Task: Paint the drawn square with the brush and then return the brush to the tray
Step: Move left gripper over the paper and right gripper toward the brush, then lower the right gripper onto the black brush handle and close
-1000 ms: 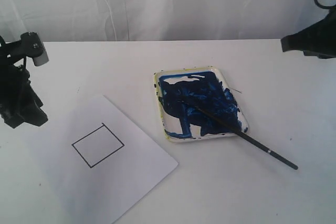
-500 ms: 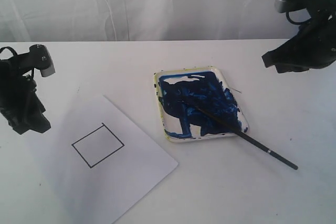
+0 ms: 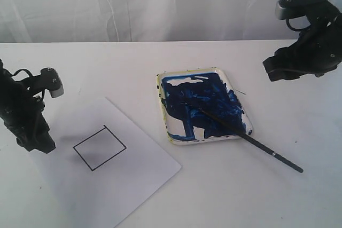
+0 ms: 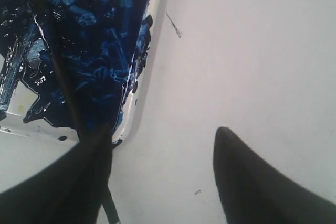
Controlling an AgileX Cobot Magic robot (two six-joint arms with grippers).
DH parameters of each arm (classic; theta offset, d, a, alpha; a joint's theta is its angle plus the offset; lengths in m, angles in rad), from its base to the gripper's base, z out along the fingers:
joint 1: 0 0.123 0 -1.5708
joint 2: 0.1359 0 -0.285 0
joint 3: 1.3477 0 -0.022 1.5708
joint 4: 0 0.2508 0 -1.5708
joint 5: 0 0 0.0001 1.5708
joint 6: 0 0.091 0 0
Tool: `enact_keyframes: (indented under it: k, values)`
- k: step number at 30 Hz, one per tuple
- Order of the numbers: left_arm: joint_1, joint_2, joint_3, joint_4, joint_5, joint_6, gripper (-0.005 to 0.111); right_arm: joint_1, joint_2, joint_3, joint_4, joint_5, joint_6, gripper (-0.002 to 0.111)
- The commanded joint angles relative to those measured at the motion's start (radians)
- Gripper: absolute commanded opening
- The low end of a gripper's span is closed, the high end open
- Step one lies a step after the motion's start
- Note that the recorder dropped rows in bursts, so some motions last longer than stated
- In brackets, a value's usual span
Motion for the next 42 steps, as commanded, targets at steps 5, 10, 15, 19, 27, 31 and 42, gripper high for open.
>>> enact_keyframes:
  k: [5, 10, 15, 19, 27, 31, 42]
  values:
    - [-0.002, 0.073, -0.002, -0.005, 0.011, -0.003, 0.064, 0.002, 0.008, -0.007, 0.006, -0.01, -0.011, 0.055]
    - [-0.002, 0.096, -0.002, 0.003, 0.009, -0.003, 0.064, 0.002, 0.008, -0.007, 0.006, -0.01, -0.011, 0.055]
    - [-0.002, 0.098, -0.002, 0.04, 0.011, -0.009, 0.064, 0.002, 0.008, -0.007, 0.006, -0.01, -0.011, 0.055]
    - [-0.002, 0.098, -0.002, 0.107, -0.016, -0.078, 0.064, 0.002, 0.008, -0.007, 0.006, -0.01, -0.011, 0.055]
    - [-0.002, 0.098, -0.002, 0.179, -0.042, -0.145, 0.064, 0.002, 0.008, -0.007, 0.006, -0.004, -0.012, 0.055]
    - [-0.002, 0.098, -0.002, 0.179, -0.042, -0.145, 0.064, 0.002, 0.008, -0.007, 0.009, 0.045, -0.012, 0.055]
    - [-0.002, 0.098, -0.002, 0.179, -0.039, -0.142, 0.064, 0.072, 0.008, 0.009, 0.015, 0.207, -0.144, 0.055]
